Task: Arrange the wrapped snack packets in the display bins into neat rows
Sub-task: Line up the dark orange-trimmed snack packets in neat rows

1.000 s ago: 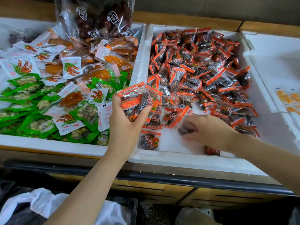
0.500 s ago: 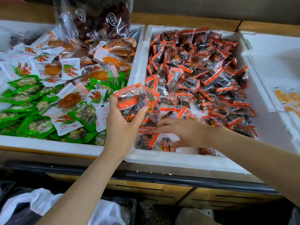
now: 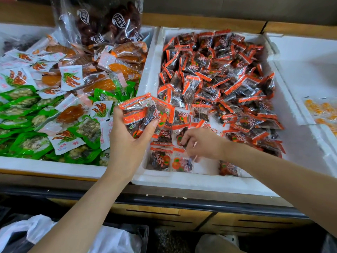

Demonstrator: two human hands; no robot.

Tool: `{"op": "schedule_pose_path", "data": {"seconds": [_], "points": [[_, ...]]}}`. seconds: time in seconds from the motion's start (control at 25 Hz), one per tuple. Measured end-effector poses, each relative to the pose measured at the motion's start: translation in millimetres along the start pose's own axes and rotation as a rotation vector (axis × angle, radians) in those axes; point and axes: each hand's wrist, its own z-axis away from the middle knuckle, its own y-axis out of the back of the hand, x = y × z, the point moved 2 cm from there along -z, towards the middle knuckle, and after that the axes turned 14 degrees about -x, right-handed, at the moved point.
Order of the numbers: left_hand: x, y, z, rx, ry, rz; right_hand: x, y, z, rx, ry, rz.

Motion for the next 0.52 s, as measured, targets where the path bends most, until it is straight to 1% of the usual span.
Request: {"op": "schedule_pose_path", "data": {"seconds": [0.08,0.16,0.24,0.32,0.4,0.44,0.48,0.52], "points": [[0,1,-1,-0.002,-0.004,0.001,4,-4,3,0.032,-0.007,0.064],[2,0,-2,-0.006,-0.012,0.002,2,-2,3,0.127,0.016,0.071],[8,-6,-7,-0.029,-0.03,-0.008,-3,-1,3,0.138,0.061,0.093],[17,-19,-16,-0.055,-0.064,0.001,-4,-2,8,0.143,0.073,0.297],[24,-33,-27,-0.07,-0.097,0.031,1,11,17,0.275,0.026,0.504],[26,-40,-34,-0.08,-0.104,0.042,7,20,22,0.322,-0.025,0.552],[26,-46,-39,-0.096,-0.101,0.05,15,28,27,0.321,-0.097,0.563],[25,-53,-44,-0.115,-0.087,0.056,23,33,29,0.283,-0.169,0.549]]}}
